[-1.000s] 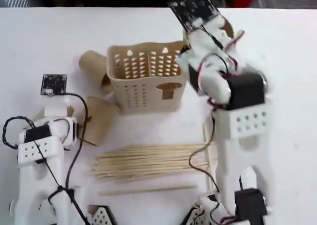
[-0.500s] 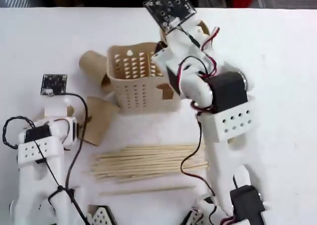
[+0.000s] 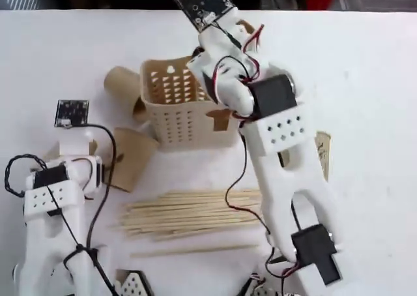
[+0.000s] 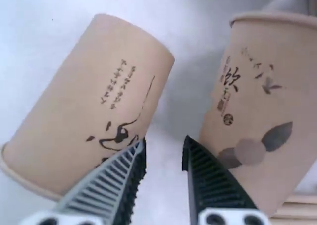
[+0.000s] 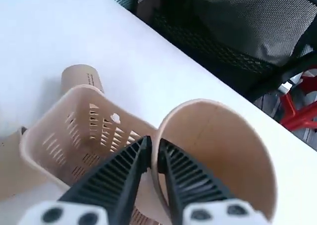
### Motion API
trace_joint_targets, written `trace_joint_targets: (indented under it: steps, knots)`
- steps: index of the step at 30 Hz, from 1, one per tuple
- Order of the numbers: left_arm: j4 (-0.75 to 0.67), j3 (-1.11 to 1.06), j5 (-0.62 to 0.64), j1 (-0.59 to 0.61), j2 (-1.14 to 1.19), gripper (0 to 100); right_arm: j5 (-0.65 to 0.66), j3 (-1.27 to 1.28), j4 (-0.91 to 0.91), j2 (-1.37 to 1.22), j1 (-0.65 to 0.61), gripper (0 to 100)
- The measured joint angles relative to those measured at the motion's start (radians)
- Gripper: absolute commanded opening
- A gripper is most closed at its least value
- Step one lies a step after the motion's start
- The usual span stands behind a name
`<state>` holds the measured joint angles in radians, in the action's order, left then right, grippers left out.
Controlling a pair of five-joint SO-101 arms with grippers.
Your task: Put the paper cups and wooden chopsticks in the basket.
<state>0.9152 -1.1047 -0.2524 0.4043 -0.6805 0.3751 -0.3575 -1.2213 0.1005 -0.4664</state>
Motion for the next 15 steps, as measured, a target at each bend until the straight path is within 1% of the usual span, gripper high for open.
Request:
trace_joint_targets:
  steps: [5, 7, 11, 15]
  knots:
    - [0.000, 0.000, 0.000, 0.000, 0.000, 14, 0.000, 0.000, -0.068, -0.015, -0.005, 20.7]
    - [0.000, 0.000, 0.000, 0.000, 0.000, 14, 0.000, 0.000, -0.081, -0.015, -0.009, 25.2]
    - [0.000, 0.000, 0.000, -0.005, 0.000, 14, 0.000, 0.000, -0.118, 0.000, -0.003, 26.2]
    - [0.000, 0.000, 0.000, -0.005, 0.000, 14, 0.000, 0.000, -0.229, 0.104, 0.046, 26.2]
